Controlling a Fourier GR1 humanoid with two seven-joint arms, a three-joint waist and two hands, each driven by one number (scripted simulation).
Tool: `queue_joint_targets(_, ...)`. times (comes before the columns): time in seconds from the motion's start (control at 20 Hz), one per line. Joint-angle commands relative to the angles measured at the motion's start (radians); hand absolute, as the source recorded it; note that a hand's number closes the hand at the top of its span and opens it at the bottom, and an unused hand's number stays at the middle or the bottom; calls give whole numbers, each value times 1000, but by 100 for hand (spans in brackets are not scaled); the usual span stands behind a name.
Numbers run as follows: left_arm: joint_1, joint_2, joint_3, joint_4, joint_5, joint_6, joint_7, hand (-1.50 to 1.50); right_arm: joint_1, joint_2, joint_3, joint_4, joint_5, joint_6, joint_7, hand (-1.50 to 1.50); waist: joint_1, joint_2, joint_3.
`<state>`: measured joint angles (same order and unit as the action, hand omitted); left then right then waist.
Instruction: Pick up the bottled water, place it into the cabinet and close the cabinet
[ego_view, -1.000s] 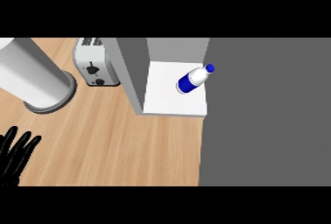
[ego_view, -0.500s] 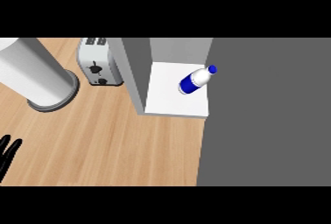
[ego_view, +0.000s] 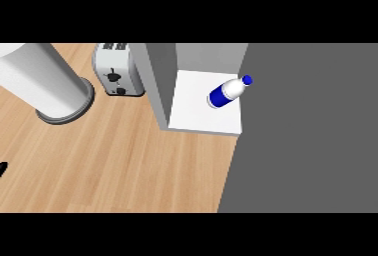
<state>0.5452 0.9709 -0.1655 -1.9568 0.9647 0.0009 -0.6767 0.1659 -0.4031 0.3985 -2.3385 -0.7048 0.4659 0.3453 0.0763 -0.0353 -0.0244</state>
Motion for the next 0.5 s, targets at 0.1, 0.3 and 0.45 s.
queue_joint_targets(0.1, 27, 26, 51, 12, 22, -53, -16, -150, -190, 95, 98, -78, 149, -184, 112, 150, 15, 3, 2)
queue_joint_targets(0.3, 52, 35, 84, 35, 29, -88, -35, -150, -323, 193, 145, -6, 172, -308, 150, 150, 29, 3, 3)
queue_joint_targets(0.45, 79, 40, 91, 36, 36, -128, -42, -150, -440, 273, 193, 79, 219, -400, 209, 150, 42, 13, 7)
